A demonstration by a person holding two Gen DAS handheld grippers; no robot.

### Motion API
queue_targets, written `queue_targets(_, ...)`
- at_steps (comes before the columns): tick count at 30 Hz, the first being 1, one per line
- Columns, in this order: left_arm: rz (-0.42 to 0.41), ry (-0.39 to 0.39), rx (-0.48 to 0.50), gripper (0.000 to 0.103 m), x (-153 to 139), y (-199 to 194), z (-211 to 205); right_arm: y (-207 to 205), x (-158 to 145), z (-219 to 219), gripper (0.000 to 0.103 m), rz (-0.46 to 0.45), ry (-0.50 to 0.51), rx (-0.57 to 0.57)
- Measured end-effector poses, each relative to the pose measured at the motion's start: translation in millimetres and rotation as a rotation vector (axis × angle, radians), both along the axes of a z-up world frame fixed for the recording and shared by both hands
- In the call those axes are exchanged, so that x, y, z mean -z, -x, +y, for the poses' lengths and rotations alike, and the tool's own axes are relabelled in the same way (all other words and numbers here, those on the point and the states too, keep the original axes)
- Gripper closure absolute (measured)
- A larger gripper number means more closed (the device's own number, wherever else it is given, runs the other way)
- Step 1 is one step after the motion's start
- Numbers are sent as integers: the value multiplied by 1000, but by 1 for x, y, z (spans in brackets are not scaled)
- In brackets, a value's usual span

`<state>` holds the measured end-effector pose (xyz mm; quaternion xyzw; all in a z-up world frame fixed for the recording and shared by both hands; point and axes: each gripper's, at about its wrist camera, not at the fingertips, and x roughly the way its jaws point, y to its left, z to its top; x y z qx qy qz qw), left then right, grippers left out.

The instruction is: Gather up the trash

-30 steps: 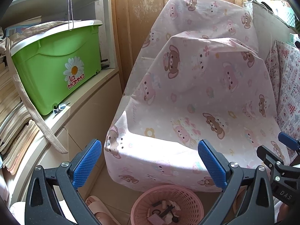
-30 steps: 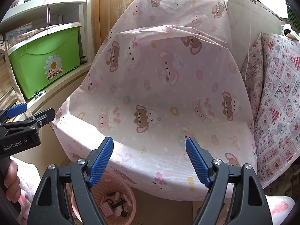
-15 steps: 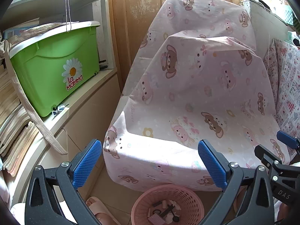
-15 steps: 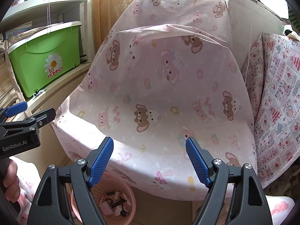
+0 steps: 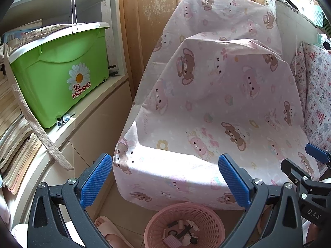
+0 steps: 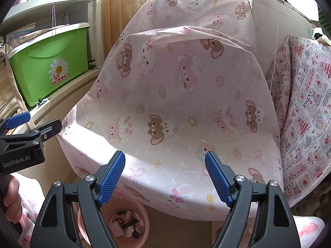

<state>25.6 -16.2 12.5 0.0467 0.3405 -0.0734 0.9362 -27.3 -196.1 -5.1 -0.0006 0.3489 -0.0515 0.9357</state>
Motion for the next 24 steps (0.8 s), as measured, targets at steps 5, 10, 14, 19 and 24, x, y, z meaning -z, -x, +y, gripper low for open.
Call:
queue_targets(5,1,4,1,1,0,0,0,0,0,0,22,3,-4,3)
queue_targets(10,1,4,2,1,0,0,0,0,0,1,22,7,-5,4)
queue_targets(14,3,5,1,1,0,0,0,0,1,1,22,8,-4,1)
queue_targets(19,2,4,1,1,-1,1,0,-1,2,1,22,8,-3,2)
queue_targets(24,4,7,2,1,-1,0,0,-1,2,1,22,9,-5,2)
